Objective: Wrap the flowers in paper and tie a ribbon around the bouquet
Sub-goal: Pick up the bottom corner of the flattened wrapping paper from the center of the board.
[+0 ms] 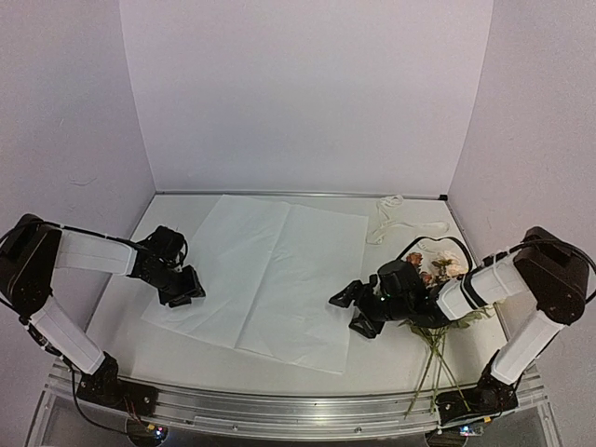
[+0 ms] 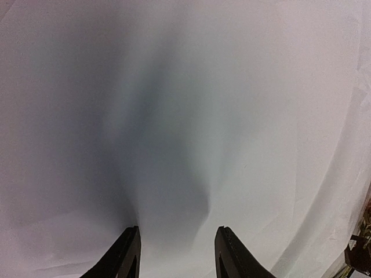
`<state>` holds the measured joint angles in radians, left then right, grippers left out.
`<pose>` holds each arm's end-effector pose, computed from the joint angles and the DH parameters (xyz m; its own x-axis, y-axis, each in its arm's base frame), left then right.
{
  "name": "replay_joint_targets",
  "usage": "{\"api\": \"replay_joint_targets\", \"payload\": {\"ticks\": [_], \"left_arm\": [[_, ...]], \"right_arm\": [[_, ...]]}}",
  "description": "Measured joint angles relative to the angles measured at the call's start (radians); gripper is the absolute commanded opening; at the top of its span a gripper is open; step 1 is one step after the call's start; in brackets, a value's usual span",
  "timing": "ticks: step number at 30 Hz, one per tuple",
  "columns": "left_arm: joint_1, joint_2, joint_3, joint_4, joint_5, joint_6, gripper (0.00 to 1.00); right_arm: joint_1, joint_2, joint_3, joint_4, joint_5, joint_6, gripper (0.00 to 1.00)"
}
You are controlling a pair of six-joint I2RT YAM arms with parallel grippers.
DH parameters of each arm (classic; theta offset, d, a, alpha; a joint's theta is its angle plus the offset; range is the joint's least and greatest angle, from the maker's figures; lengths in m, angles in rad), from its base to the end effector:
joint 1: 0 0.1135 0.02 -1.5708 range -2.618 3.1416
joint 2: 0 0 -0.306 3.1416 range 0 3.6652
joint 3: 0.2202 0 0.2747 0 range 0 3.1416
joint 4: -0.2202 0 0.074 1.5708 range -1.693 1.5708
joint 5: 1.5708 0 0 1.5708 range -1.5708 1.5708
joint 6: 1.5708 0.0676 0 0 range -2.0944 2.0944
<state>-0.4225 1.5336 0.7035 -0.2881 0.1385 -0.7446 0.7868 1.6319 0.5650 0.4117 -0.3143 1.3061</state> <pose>0.2656 -0.1297 0.1352 -0.9157 -0.3242 -0.2374 -0.2167 0.8960 -0.3877 0.2184 0.2487 0.1289 -0.9296 0.3677 -0.0256 0.1938 0.5467 0.8146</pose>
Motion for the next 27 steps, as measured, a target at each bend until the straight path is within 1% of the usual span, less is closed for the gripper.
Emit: {"api": "replay_joint_targets", "payload": {"ticks": [5, 8, 10, 13, 15, 18, 19, 23, 25, 27], "left_arm": [[0.0, -0.006, -0.006, -0.001, 0.007, -0.008, 0.46], [0.0, -0.008, -0.007, -0.002, 0.01, -0.011, 0.46], [-0.001, -0.008, -0.008, -0.003, 0.013, -0.012, 0.46], [-0.004, -0.01, -0.009, -0.003, 0.016, -0.013, 0.48], [-0.005, -0.015, -0.012, -0.007, 0.019, -0.014, 0.5], [-0.007, -0.025, -0.012, -0.028, 0.024, -0.014, 0.52], [-0.007, -0.029, -0.012, -0.037, 0.026, -0.013, 0.52], [-0.009, -0.056, -0.008, -0.086, 0.026, -0.008, 0.54], [-0.009, -0.073, 0.001, -0.111, 0.025, -0.003, 0.54], [-0.009, -0.091, 0.019, -0.132, 0.024, 0.01, 0.54]], "right_arm": [[0.0, 0.053, -0.059, 0.206, 0.007, 0.061, 0.62], [0.0, 0.062, -0.097, 0.272, 0.018, 0.089, 0.52], [0.0, 0.062, -0.115, 0.293, 0.026, 0.093, 0.46], [0.0, 0.061, -0.126, 0.298, 0.039, 0.101, 0.32], [0.0, 0.06, -0.129, 0.293, 0.044, 0.1, 0.17], [0.0, 0.059, -0.129, 0.288, 0.047, 0.096, 0.03], [0.0, 0.059, -0.128, 0.287, 0.047, 0.094, 0.0], [-0.002, 0.058, -0.097, 0.245, 0.039, 0.08, 0.0], [-0.008, 0.044, -0.052, 0.144, 0.038, 0.046, 0.0], [-0.013, 0.004, 0.008, -0.008, 0.051, -0.01, 0.0]]}}
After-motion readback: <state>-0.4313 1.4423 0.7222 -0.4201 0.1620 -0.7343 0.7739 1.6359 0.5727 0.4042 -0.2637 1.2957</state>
